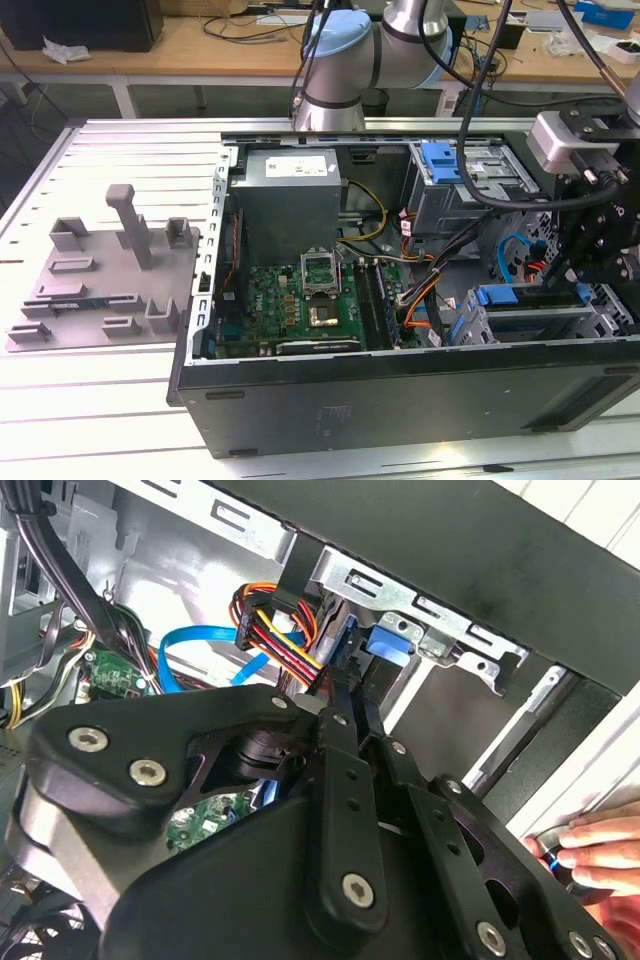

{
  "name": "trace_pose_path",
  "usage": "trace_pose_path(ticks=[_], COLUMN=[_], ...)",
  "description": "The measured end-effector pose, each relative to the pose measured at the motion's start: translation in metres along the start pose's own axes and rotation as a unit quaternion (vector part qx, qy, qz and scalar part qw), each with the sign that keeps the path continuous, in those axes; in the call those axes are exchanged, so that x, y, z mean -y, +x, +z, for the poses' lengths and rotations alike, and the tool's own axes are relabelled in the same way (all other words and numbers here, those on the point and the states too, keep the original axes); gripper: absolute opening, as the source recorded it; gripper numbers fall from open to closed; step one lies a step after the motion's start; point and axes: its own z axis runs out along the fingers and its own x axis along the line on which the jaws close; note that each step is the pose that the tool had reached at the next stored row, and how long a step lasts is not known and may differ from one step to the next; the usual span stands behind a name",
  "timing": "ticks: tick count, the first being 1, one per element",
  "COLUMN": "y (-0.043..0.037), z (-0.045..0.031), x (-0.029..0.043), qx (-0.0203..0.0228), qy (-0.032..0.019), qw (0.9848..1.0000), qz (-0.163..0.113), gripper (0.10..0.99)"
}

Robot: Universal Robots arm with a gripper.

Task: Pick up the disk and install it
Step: 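Insert the first disk wire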

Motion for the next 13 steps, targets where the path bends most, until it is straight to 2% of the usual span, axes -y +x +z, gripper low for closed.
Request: trace_pose_path(ticks=[13], y=[0.0], z=[0.0038], x=[-0.0001], qx=[0.0002], qy=[-0.0001], qw=[1.0], qz=[0.0], gripper=[0.165])
